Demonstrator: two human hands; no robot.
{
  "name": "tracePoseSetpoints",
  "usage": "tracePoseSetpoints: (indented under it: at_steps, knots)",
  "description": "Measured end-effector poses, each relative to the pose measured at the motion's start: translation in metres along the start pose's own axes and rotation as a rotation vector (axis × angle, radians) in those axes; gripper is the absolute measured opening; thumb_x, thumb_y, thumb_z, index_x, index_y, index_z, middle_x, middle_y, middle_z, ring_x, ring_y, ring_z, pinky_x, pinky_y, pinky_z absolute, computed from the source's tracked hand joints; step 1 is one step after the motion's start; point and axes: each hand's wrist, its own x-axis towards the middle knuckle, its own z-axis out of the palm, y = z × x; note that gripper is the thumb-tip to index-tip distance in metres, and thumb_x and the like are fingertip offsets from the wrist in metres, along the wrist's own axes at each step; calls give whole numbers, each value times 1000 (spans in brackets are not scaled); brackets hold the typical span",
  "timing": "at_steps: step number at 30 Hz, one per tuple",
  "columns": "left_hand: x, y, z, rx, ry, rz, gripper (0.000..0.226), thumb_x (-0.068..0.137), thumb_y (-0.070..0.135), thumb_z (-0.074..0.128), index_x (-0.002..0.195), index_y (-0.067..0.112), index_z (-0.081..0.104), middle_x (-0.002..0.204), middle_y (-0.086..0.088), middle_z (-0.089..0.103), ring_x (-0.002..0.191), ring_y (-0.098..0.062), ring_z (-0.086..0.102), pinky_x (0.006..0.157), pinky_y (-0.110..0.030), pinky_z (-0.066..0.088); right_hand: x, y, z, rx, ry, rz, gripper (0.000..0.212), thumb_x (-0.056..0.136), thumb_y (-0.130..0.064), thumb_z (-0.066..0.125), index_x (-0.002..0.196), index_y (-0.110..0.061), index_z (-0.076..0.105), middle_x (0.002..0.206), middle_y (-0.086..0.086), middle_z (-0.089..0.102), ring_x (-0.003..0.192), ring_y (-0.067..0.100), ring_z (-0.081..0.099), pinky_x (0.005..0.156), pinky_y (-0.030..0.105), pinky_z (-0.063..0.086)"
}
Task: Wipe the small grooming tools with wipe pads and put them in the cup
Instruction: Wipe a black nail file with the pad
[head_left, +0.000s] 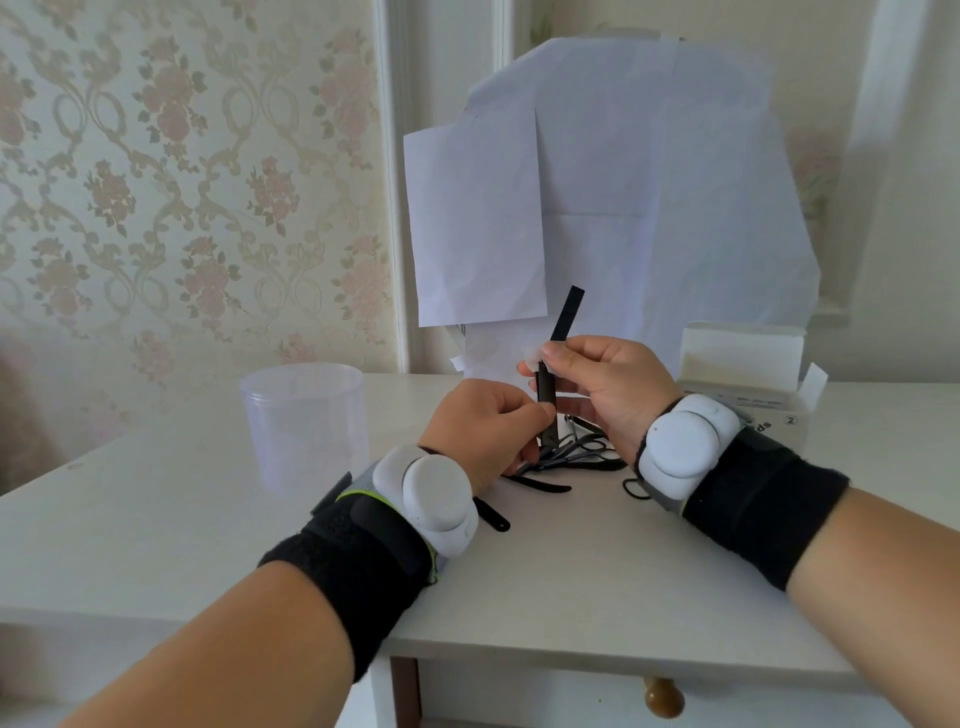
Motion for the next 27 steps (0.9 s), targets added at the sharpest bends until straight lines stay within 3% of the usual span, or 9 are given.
tracePoseSetpoints:
  at_steps: [9,14,17,21,27]
  knots:
    - [1,-2,1,45,5,13,35,89,29,60,60,10,65,53,-1,59,39,-10,42,51,-22,38,0,1,0,-40,3,6,17,94,-21,65,89,-9,75,92,8,77,92,27,74,91,51,56]
    - [2,-2,1,80,16,16,38,89,29,60,54,15,61,43,7,51,36,-5,39,52,-20,35,0,1,-1,-83,-1,-3,18,93,-24,65,84,-13,76,92,5,78,92,28,73,92,55,54]
    - [2,-2,1,82,22,24,38,88,30,61,53,17,60,43,5,44,37,-7,35,51,-20,33,0,1,0,-83,-1,-1,18,94,-23,65,86,-11,76,92,5,77,92,28,73,91,55,54]
    - [1,-2,2,120,37,33,31,89,30,61,69,7,67,35,11,33,35,-6,31,47,-19,29,0,0,0,-89,-19,-11,20,96,-17,61,86,-7,75,94,5,77,93,26,73,91,49,57]
    - [2,-3,1,150,58,56,31,89,27,61,69,4,65,32,12,32,35,-5,34,39,-10,27,1,1,-1,-43,-20,-15,23,96,-17,61,86,-1,73,95,7,77,95,26,73,88,44,58]
